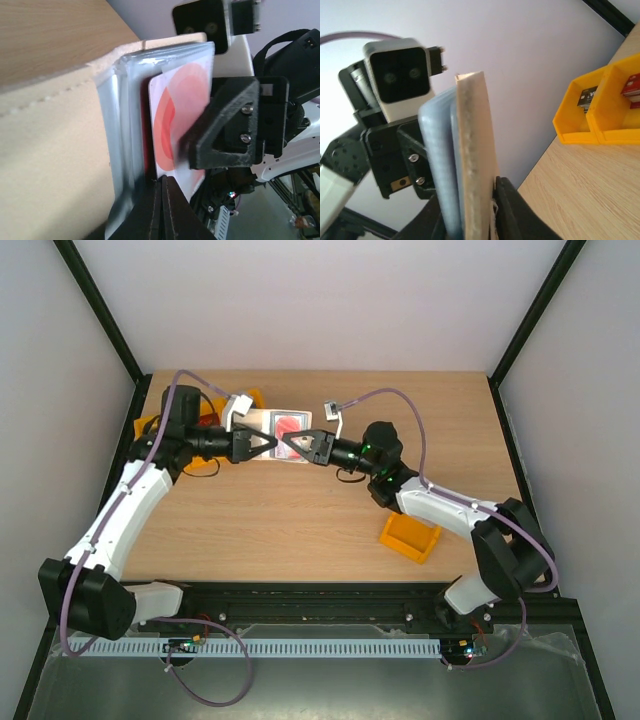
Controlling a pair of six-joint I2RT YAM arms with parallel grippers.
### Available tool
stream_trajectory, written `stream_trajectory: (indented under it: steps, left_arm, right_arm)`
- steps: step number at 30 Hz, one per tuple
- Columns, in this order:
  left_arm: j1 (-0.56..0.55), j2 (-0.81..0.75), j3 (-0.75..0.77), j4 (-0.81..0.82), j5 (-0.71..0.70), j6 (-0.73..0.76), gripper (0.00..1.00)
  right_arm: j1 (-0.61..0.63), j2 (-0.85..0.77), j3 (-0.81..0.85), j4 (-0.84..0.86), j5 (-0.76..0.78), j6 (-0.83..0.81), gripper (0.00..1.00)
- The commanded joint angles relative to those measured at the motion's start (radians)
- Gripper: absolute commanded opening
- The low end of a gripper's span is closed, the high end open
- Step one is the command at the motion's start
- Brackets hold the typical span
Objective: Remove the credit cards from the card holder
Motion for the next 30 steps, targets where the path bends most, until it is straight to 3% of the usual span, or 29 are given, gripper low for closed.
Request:
stream_trajectory:
  steps: [1, 9, 15, 23, 30]
  left_arm:
    - [0.015, 0.010, 0.015, -0.082, 0.030, 0.046, 0.02]
    - [0.086, 0.002, 0.014, -0.136, 0.036, 0.114, 0.02]
    - [0.090, -0.004, 0.005, -0.157, 0.090, 0.133, 0.02]
    - [0.052, -0.011, -0.015, -0.103, 0.144, 0.082, 0.02]
    - [0.050, -0.006, -0.011, -0.098, 0.079, 0.054, 0.26]
  right_arm:
    - [0.022, -0.088, -0.004, 0.066, -0.066, -0.059, 0.22]
    - [0.000, -0.109, -0.038, 0.028, -0.067, -0.083, 0.25]
    - [-0.002, -0.091, -0.034, 0.017, -0.067, -0.083, 0.02]
    - [-0.002, -0.062, -0.027, 0.064, -0.081, -0.043, 0.02]
    - [-0.002, -0.066, -0.040, 0.131, -0.094, -0.007, 0.02]
